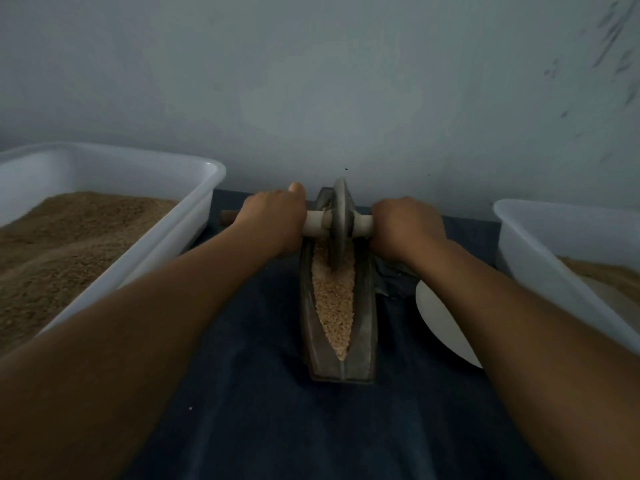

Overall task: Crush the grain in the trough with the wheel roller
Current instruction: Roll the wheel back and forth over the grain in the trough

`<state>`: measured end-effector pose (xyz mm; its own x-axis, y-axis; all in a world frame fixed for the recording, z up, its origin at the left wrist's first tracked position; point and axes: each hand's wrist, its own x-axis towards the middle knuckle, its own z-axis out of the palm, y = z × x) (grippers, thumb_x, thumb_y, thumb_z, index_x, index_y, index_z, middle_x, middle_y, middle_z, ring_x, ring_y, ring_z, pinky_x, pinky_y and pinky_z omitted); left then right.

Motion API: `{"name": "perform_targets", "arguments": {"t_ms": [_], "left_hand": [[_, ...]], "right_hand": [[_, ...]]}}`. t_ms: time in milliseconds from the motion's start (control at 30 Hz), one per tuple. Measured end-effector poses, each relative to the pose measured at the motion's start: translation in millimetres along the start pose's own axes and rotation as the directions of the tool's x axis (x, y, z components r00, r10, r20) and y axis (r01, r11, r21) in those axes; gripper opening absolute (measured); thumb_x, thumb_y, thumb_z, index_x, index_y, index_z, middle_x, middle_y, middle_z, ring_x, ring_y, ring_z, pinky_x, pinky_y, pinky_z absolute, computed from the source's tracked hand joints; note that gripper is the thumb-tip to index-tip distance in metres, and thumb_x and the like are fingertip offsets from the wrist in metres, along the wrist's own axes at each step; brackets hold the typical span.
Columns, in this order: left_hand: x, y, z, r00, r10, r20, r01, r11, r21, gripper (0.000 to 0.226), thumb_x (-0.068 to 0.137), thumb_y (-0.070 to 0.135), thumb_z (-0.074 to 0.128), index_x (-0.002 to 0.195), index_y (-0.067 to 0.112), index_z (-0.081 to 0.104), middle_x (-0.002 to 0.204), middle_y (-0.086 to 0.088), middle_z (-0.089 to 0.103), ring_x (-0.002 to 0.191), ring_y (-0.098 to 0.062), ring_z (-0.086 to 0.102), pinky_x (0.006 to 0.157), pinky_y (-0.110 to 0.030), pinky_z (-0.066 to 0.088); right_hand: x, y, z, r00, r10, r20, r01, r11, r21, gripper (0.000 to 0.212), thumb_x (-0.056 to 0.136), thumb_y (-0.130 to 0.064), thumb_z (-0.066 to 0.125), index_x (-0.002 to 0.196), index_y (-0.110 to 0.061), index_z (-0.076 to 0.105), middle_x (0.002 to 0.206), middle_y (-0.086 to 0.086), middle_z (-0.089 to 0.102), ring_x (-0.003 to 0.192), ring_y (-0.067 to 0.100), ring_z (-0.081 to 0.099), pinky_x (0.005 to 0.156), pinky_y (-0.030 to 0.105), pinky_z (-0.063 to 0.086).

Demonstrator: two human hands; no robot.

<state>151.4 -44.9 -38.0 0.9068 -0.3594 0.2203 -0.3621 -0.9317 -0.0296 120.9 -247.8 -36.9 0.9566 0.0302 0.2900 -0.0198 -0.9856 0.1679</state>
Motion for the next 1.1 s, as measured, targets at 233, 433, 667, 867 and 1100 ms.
{"name": "perform_targets", "arguments": {"t_ms": [233, 433, 667, 867, 1100], "left_hand": [[-18, 2, -1, 1.0, 0.026, -0.013, -0.025, 0.999, 0.041, 0.049, 0.079, 0.023, 0.072, 0.097, 0.018, 0.027, 0.101, -0.012, 0.062, 0.089, -0.03, 0.061, 0.072, -0.042, 0.048], [-51, 12, -7, 0.997, 0.051, -0.05, -0.043, 0.99, 0.137, 0.05, 0.079, 0.028, 0.073, 0.098, 0.02, 0.027, 0.105, -0.006, 0.06, 0.093, -0.026, 0.06, 0.073, -0.038, 0.037], [-102, 27, -16, 0.976, 0.101, -0.194, -0.061, 0.978, 0.2, 0.049, 0.077, 0.029, 0.074, 0.107, 0.02, 0.036, 0.108, -0.002, 0.054, 0.098, -0.023, 0.053, 0.08, -0.036, 0.035], [-100, 27, -14, 0.973, 0.091, -0.21, -0.056, 0.984, 0.169, 0.048, 0.076, 0.029, 0.074, 0.103, 0.022, 0.035, 0.105, 0.0, 0.054, 0.096, -0.021, 0.052, 0.079, -0.035, 0.033], [-63, 14, -7, 0.997, 0.004, -0.076, 0.001, 0.998, 0.07, 0.048, 0.08, 0.03, 0.071, 0.093, 0.024, 0.025, 0.088, 0.0, 0.054, 0.076, -0.022, 0.051, 0.07, -0.038, 0.034]], "right_hand": [[-20, 0, 2, 0.998, -0.002, -0.065, 0.001, 1.0, -0.016, 0.014, 0.082, -0.032, 0.069, 0.087, -0.02, 0.064, 0.09, 0.004, 0.066, 0.069, 0.023, 0.055, 0.047, 0.024, 0.02], [-63, 0, -1, 0.991, -0.042, -0.124, 0.041, 0.999, -0.012, 0.018, 0.08, -0.035, 0.067, 0.09, -0.022, 0.059, 0.084, 0.002, 0.064, 0.069, 0.025, 0.054, 0.047, 0.028, 0.015], [-109, -2, -13, 0.974, -0.097, -0.206, 0.096, 0.995, -0.015, 0.025, 0.082, -0.038, 0.07, 0.084, -0.023, 0.05, 0.081, -0.003, 0.062, 0.062, 0.018, 0.048, 0.048, 0.029, 0.012], [-110, -2, -11, 0.969, -0.104, -0.225, 0.108, 0.994, 0.005, 0.025, 0.082, -0.036, 0.069, 0.085, -0.02, 0.051, 0.08, 0.0, 0.061, 0.06, 0.019, 0.043, 0.047, 0.029, 0.01], [-67, -6, 3, 0.971, -0.08, -0.224, 0.071, 0.996, -0.051, 0.02, 0.081, -0.033, 0.067, 0.092, -0.02, 0.057, 0.082, -0.002, 0.063, 0.069, 0.023, 0.059, 0.05, 0.031, 0.018]]}}
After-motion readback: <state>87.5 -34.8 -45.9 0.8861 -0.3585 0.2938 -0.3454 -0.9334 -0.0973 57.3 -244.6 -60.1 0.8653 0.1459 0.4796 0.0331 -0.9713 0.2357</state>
